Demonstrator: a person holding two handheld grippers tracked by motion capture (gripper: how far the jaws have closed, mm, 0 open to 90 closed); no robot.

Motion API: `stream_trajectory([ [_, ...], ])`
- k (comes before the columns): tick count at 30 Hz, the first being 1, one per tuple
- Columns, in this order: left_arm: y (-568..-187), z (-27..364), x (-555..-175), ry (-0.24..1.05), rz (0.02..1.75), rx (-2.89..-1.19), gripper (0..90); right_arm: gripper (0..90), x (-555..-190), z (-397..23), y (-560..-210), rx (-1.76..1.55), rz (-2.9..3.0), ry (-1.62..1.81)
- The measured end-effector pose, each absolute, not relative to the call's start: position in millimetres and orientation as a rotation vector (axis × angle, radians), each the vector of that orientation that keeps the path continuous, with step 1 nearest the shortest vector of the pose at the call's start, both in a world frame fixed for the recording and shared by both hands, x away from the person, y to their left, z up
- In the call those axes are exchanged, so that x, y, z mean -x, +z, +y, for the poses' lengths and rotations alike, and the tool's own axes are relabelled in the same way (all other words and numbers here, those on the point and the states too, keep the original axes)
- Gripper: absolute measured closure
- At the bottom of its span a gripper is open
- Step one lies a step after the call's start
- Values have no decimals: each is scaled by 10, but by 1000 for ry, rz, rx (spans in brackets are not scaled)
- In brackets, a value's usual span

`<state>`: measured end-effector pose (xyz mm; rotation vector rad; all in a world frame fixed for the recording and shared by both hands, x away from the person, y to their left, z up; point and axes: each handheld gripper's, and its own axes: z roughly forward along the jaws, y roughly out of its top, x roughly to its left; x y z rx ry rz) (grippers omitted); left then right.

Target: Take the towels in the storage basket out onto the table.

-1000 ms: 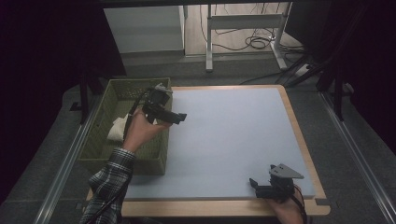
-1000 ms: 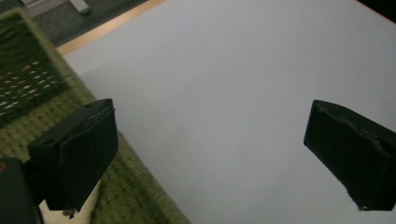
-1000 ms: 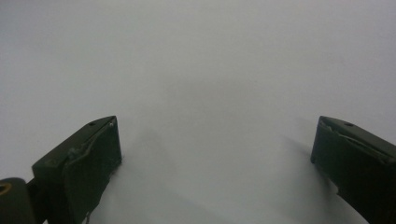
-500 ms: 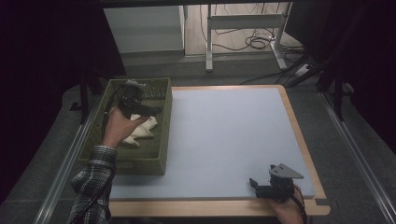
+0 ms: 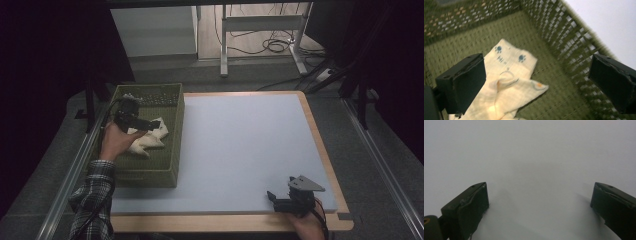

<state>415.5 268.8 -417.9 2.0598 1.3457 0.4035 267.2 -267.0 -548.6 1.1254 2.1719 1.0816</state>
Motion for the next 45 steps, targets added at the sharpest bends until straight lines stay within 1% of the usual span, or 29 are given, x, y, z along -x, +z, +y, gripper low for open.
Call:
stream_trajectory([
  [7, -4410, 2844, -4175, 379, 1407, -2094, 25, 15, -2673, -2670, -5486, -1125, 2172, 1082],
  [12, -4532, 2878, -4213, 357, 1440, -2133, 26, 15, -2674, -2670, -5486, -1124, 2172, 1082],
  [20, -4803, 2918, -4384, 290, 1546, -2187, 27, 16, -2673, -2670, -5486, -1125, 2172, 1082],
  [21, -4865, 2926, -4434, 267, 1576, -2215, 27, 15, -2674, -2671, -5487, -1123, 2172, 1083],
  [24, -4898, 2927, -4473, 265, 1602, -2254, 32, 15, -2675, -2671, -5486, -1122, 2173, 1083],
  [26, -4917, 2951, -4522, 224, 1624, -2250, 32, 15, -2676, -2671, -5486, -1122, 2173, 1083],
  [31, -4996, 2956, -4600, 186, 1668, -2289, 40, 15, -2676, -2671, -5487, -1122, 2173, 1084],
  [36, -5066, 2910, -4643, 168, 1681, -2348, 65, 15, -2676, -2671, -5487, -1122, 2173, 1084],
  [37, -5103, 2878, -4662, 172, 1684, -2405, 85, 15, -2676, -2672, -5487, -1121, 2174, 1084],
  [39, -5104, 2847, -4667, 171, 1690, -2429, 138, 15, -2676, -2672, -5487, -1121, 2174, 1084],
  [42, -5064, 2838, -4660, 144, 1711, -2407, 315, 15, -2676, -2672, -5487, -1121, 2174, 1084],
  [43, -5051, 2837, -4655, 146, 1716, -2403, 387, 15, -2676, -2672, -5487, -1121, 2174, 1084],
  [44, -5051, 2837, -4655, 146, 1716, -2403, 486, 15, -2676, -2672, -5487, -1121, 2174, 1084],
  [45, -5036, 2840, -4646, 127, 1719, -2386, 558, 15, -2676, -2672, -5487, -1121, 2174, 1084],
])
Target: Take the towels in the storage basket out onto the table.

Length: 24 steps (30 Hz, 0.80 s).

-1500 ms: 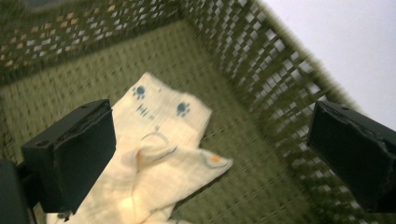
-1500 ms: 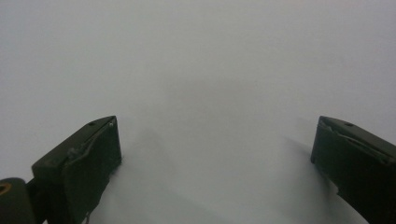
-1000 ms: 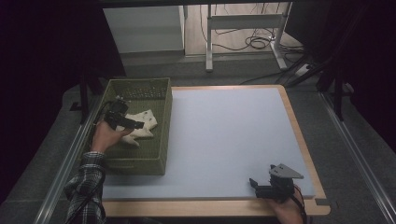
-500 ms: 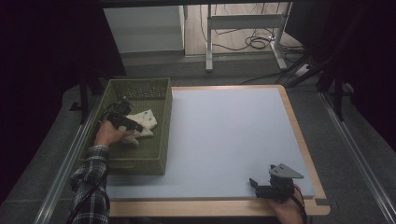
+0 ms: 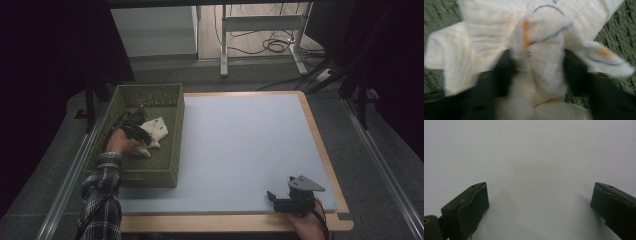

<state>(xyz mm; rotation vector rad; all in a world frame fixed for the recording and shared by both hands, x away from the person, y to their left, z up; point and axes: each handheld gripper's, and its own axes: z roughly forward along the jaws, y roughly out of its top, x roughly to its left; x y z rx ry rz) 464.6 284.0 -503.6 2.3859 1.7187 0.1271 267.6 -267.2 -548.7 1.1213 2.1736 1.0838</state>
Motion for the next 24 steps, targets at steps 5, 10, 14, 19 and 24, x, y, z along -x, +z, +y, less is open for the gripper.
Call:
stream_trajectory([
  [5, -5018, 2831, -4647, 117, 1709, -2409, 791, 15, -2676, -2672, -5487, -1121, 2174, 1083],
  [10, -4969, 2849, -4642, 134, 1698, -2391, 809, 15, -2677, -2672, -5487, -1122, 2174, 1084],
  [14, -4881, 2870, -4619, 162, 1668, -2329, 809, 15, -2677, -2672, -5486, -1122, 2174, 1084],
  [19, -4766, 2891, -4583, 125, 1632, -2271, 811, 15, -2677, -2672, -5486, -1121, 2174, 1084],
  [24, -4607, 2940, -4511, 140, 1605, -2222, 810, 15, -2676, -2672, -5486, -1121, 2174, 1084],
])
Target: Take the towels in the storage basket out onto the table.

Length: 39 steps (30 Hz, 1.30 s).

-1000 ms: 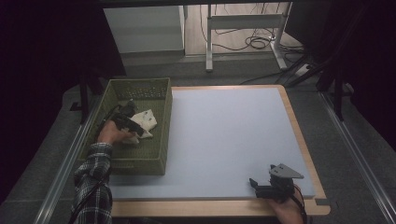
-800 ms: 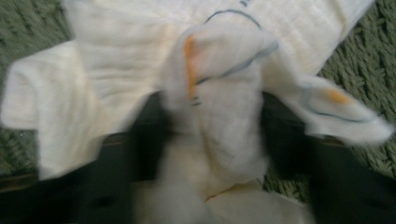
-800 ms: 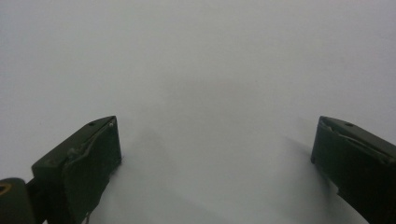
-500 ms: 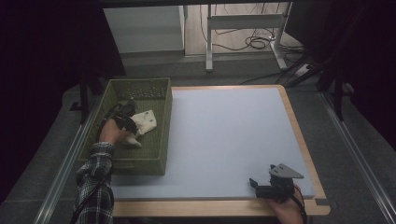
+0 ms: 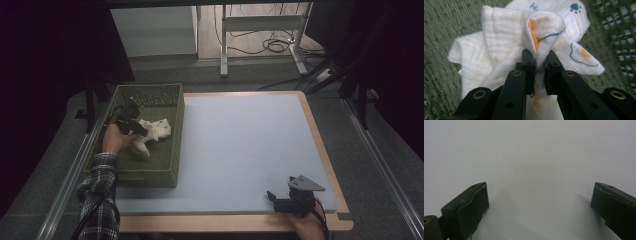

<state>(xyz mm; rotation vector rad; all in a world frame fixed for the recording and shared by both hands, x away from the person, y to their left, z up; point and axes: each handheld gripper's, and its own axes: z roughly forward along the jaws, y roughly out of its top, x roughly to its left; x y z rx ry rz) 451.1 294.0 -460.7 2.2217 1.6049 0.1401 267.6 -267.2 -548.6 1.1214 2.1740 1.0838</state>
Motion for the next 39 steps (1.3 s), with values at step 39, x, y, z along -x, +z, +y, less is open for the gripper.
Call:
stream_trajectory([
  [39, -3321, 3018, -3996, 352, 1428, -2013, 810, 15, -2676, -2671, -5487, -1122, 2173, 1083],
])
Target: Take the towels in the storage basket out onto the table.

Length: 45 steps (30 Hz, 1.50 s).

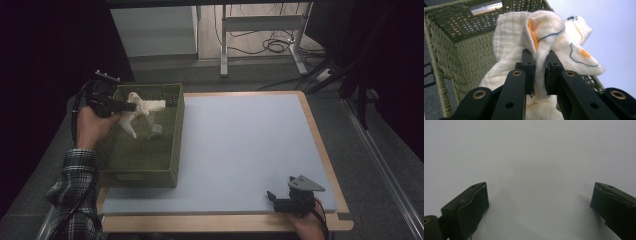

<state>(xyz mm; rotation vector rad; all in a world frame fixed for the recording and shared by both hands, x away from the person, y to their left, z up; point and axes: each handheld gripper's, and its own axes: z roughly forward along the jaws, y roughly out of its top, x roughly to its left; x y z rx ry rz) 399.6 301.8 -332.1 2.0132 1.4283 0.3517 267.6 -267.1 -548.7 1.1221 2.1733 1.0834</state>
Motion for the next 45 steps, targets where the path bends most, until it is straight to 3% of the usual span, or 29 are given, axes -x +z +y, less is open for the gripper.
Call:
stream_trajectory([
  [28, -2632, 2783, -3786, 438, 1302, -1961, 808, 15, -2677, -2673, -5485, -1120, 2175, 1083],
  [45, -2472, 2127, -3885, 360, 1104, -1984, 809, 15, -2676, -2672, -5485, -1120, 2176, 1082],
])
